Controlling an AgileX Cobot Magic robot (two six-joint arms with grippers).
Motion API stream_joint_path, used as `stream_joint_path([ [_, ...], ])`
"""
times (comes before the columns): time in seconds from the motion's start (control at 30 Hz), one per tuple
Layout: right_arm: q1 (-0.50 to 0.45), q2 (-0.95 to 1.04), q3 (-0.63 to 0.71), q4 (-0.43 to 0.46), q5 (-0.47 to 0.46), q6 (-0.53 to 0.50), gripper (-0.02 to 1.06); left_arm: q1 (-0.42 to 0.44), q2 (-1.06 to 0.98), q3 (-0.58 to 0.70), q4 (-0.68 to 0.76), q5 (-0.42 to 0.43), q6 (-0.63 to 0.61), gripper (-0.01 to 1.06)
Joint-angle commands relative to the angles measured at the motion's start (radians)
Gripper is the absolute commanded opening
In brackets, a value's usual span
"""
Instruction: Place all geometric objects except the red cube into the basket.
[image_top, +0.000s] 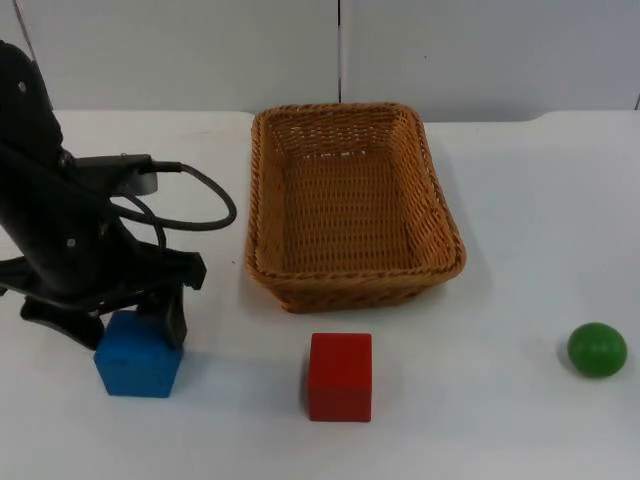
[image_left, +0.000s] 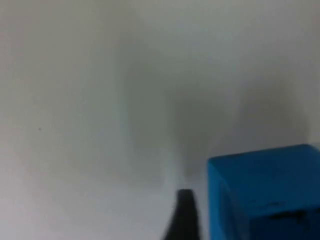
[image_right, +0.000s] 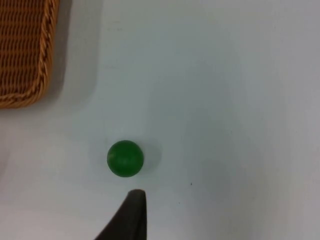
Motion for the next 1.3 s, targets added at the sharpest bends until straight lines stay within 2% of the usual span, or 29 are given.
stream_joint_path([
  [0.0,-0.006,-0.002,-0.008,-0.004,-0.010,0.000,1.05,-0.006,-0.002,-0.007,-0.018,0.005,-0.008,0.56],
  [0.07,-0.006,-0.002,-0.008,-0.004,-0.009,0.000,1.05,-0.006,-0.002,-0.007,-0.022,0.014,-0.010,0.37],
  [0.1,-0.006,-0.002,-0.008,-0.004,-0.009,0.000,1.05,-0.006,-0.002,-0.007,-0.022,0.014,-0.010,0.37],
  [0.13,-0.006,-0.002,-0.008,-0.004,-0.009,0.000,1.05,-0.006,-0.002,-0.007,-0.022,0.017,-0.010,0.27],
  [0.2,-0.006,-0.002,-0.008,-0.004,-0.009,-0.002,1.05,-0.006,-0.011,-0.007,-0.018,0.024,-0.001,0.00],
  [0.3,-0.006,-0.002,-0.008,-0.004,-0.005,-0.004,1.05,-0.006,-0.037,-0.007,-0.018,0.030,0.013,0.00],
  [0.63,-0.006,-0.002,-0.008,-0.009,-0.001,-0.004,1.05,-0.006,-0.331,-0.013,-0.037,0.007,0.097,0.00],
  [0.9,-0.006,-0.002,-0.008,-0.006,-0.001,-0.004,1.05,-0.022,-0.322,-0.062,-0.067,0.005,0.174,0.00],
  [1.03,-0.006,-0.002,-0.008,-0.004,-0.001,-0.004,1.05,-0.086,-0.223,-0.209,-0.059,0.011,0.176,0.00],
  [1.07,-0.006,-0.002,-0.008,-0.004,-0.001,-0.004,1.05,-0.086,-0.223,-0.209,-0.059,0.011,0.176,0.00],
  [1.17,-0.006,-0.002,-0.008,0.002,0.004,-0.004,1.05,-0.137,-0.114,-0.334,-0.057,0.031,0.194,0.00],
  [1.2,-0.006,-0.002,-0.008,0.007,0.003,-0.004,1.05,-0.161,-0.048,-0.410,-0.054,0.044,0.200,0.00],
  [1.27,-0.004,-0.002,-0.008,0.007,0.008,-0.004,1.05,-0.173,-0.011,-0.456,-0.051,0.062,0.202,0.00],
])
